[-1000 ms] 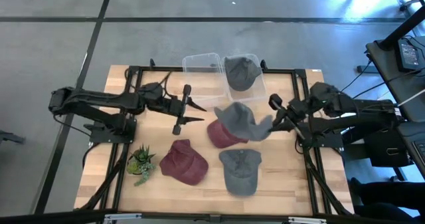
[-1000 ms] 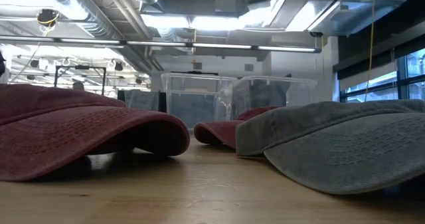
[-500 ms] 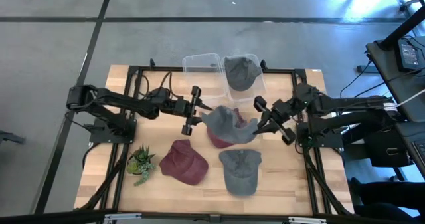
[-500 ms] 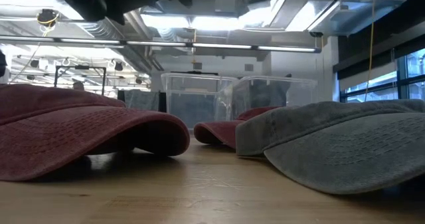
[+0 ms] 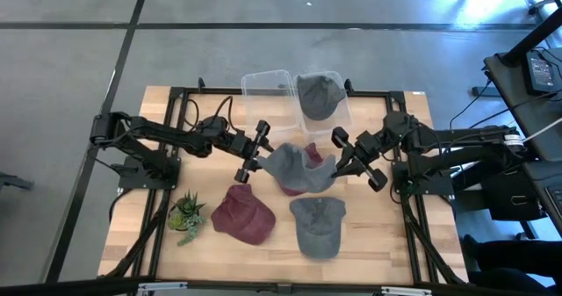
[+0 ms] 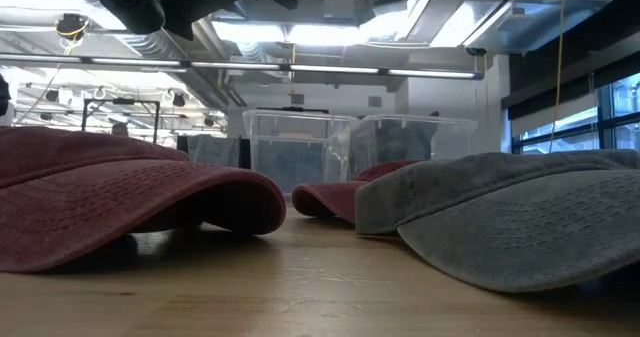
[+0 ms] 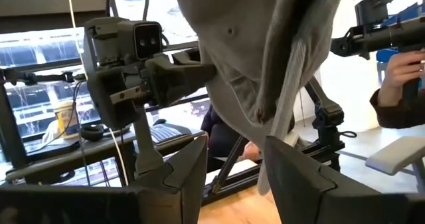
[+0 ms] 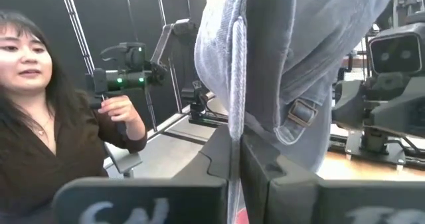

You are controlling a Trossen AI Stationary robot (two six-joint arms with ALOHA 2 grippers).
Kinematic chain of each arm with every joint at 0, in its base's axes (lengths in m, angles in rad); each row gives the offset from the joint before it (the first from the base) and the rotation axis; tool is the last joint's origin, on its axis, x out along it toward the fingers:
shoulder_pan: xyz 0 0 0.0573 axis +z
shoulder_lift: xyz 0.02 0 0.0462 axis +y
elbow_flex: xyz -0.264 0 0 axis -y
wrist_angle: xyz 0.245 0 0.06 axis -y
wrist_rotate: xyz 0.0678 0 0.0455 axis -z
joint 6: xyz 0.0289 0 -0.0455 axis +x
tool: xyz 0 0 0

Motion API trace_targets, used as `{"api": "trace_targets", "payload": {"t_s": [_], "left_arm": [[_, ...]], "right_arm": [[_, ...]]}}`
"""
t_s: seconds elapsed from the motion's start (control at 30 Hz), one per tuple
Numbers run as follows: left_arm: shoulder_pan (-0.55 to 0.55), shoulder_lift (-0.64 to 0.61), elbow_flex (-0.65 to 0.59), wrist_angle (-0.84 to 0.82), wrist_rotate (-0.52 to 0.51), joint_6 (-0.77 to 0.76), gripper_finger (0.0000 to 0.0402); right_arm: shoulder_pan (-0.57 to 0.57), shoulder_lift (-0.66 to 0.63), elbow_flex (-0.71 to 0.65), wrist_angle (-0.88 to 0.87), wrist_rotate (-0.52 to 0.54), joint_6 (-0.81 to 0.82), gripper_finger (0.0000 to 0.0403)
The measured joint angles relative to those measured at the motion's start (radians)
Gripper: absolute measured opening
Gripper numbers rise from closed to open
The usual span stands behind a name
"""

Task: Pick & Place hat
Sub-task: Put the top black cap into the right transparent bin

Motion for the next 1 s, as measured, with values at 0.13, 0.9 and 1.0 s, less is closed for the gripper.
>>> {"api": "trace_targets", "payload": {"t_s": [0.13, 0.9, 1.0], "left_arm": [[0.000, 0.000, 0.000, -0.002, 0.004, 0.000, 0.0143], [-0.008, 0.000, 0.000, 0.022, 0.004, 0.000, 0.0146], [-0.020, 0.000, 0.000, 0.021, 0.004, -0.020, 0.0147]], "right_arm": [[0.000, -0.001, 0.000, 0.056, 0.004, 0.039, 0.0016], [-0.002, 0.078, 0.000, 0.045, 0.030, -0.019, 0.0016], [-0.010, 0.080, 0.000, 0.038, 0.033, -0.024, 0.0016]]}}
